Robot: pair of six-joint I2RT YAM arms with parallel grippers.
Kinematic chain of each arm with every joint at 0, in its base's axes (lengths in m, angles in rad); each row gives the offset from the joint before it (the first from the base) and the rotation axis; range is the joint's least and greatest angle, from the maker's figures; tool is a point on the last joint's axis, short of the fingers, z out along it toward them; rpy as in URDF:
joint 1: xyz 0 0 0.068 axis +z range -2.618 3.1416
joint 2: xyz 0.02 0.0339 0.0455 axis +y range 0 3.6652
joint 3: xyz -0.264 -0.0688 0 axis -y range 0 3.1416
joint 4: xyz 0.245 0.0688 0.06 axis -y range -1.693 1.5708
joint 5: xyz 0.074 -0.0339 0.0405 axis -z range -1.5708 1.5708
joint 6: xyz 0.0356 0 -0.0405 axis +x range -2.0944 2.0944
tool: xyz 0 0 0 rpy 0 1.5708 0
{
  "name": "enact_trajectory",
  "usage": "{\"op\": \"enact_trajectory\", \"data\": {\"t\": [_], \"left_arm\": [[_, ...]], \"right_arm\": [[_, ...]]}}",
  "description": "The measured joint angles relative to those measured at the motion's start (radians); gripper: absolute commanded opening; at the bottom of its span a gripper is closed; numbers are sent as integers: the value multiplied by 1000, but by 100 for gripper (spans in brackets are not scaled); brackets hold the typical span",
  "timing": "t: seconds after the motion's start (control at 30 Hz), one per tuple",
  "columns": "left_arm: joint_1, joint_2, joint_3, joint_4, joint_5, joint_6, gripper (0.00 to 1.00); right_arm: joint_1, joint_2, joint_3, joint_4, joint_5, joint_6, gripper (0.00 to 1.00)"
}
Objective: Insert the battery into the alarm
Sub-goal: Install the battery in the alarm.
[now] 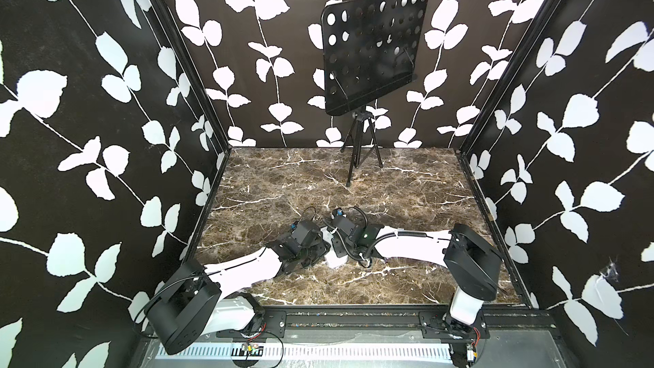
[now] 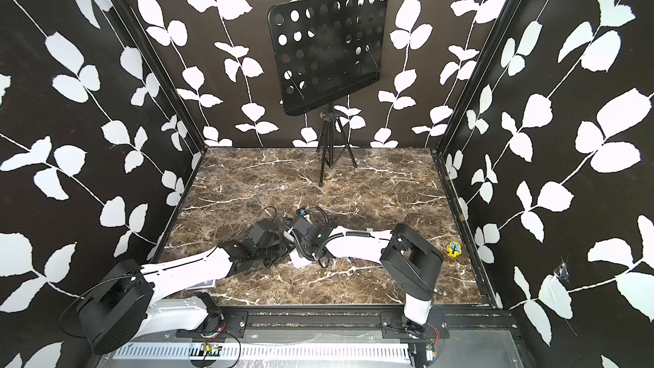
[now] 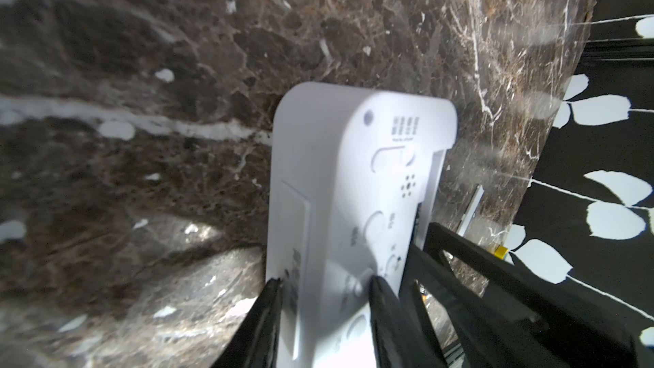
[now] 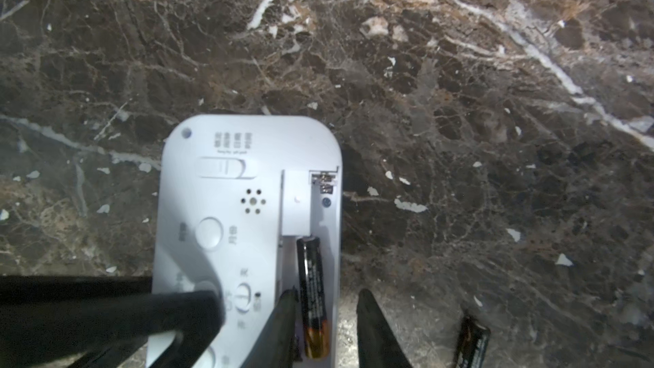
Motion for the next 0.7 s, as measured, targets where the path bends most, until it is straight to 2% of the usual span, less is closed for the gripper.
{"op": "enact_trajectory", "data": {"t": [0.13, 0.23, 0.4, 0.6, 0.7], "left_arm": [[0, 6, 5, -2, 7, 0, 32], [0, 14, 11, -3, 15, 0, 31], [0, 30, 21, 0, 24, 2, 34], [1, 45, 47, -18, 29, 11, 35], [1, 45, 48, -22, 29, 13, 39]], "right_arm": [[-17, 2, 0, 5, -24, 12, 20], [-29, 2, 0, 10, -35, 13, 20], [-44, 2, 0, 20, -66, -4, 30], [-55, -14, 2, 15, -84, -39, 34], [-55, -48, 2, 2, -96, -54, 35]]}}
